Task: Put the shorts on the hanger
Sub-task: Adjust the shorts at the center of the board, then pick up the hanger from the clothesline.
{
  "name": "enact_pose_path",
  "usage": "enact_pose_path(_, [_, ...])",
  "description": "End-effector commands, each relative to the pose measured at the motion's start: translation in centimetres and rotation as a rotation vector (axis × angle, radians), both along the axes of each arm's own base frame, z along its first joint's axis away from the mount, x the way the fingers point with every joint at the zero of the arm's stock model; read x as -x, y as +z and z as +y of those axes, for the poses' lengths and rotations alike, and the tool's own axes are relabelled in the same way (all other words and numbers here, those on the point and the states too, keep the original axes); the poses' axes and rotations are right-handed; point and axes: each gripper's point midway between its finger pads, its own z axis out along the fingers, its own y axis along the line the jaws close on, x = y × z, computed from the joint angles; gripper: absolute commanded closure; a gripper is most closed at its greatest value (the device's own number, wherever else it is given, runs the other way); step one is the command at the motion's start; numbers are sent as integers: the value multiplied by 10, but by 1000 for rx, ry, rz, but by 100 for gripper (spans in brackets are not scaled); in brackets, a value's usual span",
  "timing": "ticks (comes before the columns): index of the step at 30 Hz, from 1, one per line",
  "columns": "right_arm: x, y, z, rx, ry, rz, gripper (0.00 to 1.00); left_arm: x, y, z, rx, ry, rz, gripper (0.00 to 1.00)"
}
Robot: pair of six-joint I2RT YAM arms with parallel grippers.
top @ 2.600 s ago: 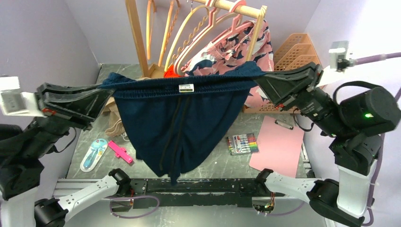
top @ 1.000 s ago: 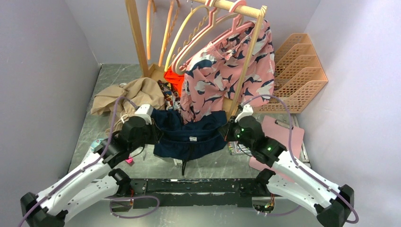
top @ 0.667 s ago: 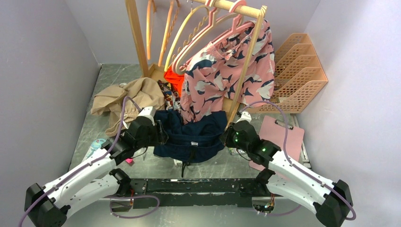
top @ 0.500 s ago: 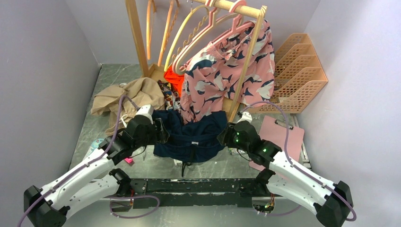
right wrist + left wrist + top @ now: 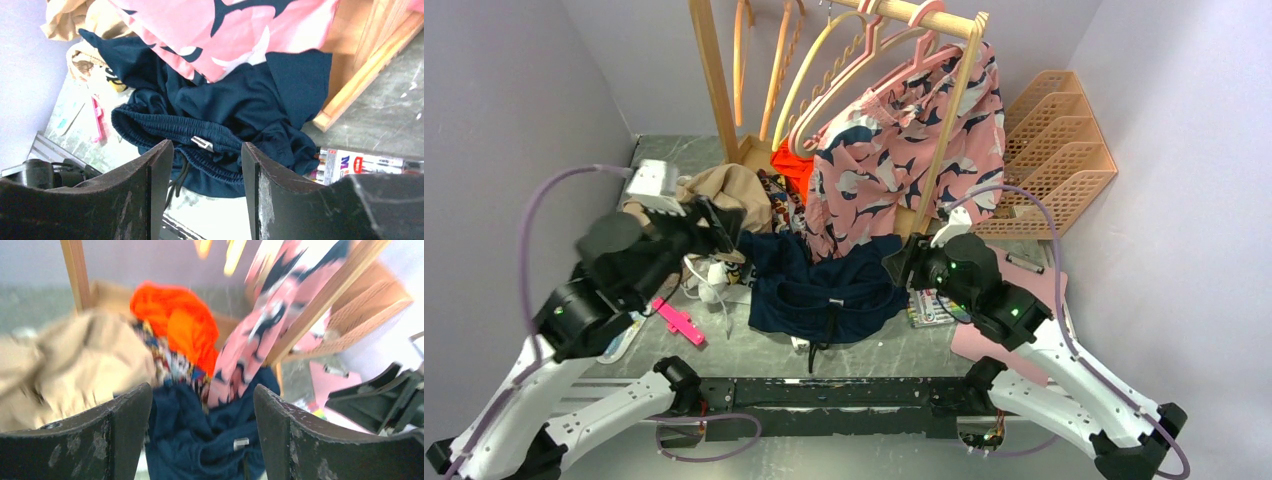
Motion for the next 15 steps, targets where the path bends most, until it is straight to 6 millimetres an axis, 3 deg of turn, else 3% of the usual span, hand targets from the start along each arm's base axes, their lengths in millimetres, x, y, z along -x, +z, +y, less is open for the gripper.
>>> enact_pose_path(1, [1,13,-7,53,34,-80,44,6,100,12,-114,-65,-337,22])
enact_pose_path(5, [0,10,-4,36,47,-90,45,-6,150,1,-133,-74,-423,18])
enact_pose_path(8, [1,4,-1,34,53,-79,47,-16,170,-35,-128,-198,-420,21])
enact_pose_path(12, [0,1,-2,43,51,-75,48,-20,183,-83,-95,-388,-439,24])
enact_pose_path(15, [0,1,-2,48,52,-77,49,-28,182,-112,-102,-491,-426,26])
